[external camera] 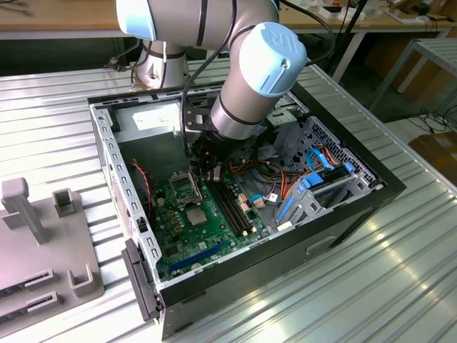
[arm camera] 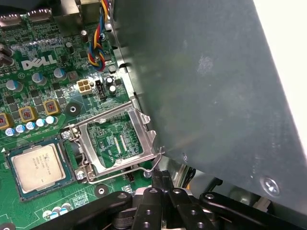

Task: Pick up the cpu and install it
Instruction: 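Place the cpu into insertion slot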

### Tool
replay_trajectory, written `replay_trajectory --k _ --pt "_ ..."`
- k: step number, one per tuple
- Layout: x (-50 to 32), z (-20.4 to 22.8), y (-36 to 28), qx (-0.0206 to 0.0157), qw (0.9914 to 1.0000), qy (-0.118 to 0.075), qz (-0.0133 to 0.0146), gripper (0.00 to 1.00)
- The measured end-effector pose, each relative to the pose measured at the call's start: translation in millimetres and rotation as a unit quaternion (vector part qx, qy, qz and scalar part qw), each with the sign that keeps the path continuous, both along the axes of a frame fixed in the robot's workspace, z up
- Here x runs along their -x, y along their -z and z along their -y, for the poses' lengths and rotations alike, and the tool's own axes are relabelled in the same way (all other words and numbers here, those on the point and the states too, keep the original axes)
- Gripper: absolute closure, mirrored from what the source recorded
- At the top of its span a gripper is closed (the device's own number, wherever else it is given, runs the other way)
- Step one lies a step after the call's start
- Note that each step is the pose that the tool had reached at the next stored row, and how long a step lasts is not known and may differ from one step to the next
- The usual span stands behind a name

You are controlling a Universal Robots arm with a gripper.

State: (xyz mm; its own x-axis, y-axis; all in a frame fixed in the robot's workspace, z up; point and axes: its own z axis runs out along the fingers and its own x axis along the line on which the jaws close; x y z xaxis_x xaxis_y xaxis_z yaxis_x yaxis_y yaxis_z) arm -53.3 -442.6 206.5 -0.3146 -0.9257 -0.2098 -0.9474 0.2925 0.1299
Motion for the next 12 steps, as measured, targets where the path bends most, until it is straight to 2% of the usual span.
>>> replay_trajectory --k 10,12 --pt "-0.1 -3.0 0.5 -0.0030 0.99999 0.002 0.0000 0.89" --pt "2.0 -3.2 1.2 -0.0033 0.99999 0.002 0.0001 0.89"
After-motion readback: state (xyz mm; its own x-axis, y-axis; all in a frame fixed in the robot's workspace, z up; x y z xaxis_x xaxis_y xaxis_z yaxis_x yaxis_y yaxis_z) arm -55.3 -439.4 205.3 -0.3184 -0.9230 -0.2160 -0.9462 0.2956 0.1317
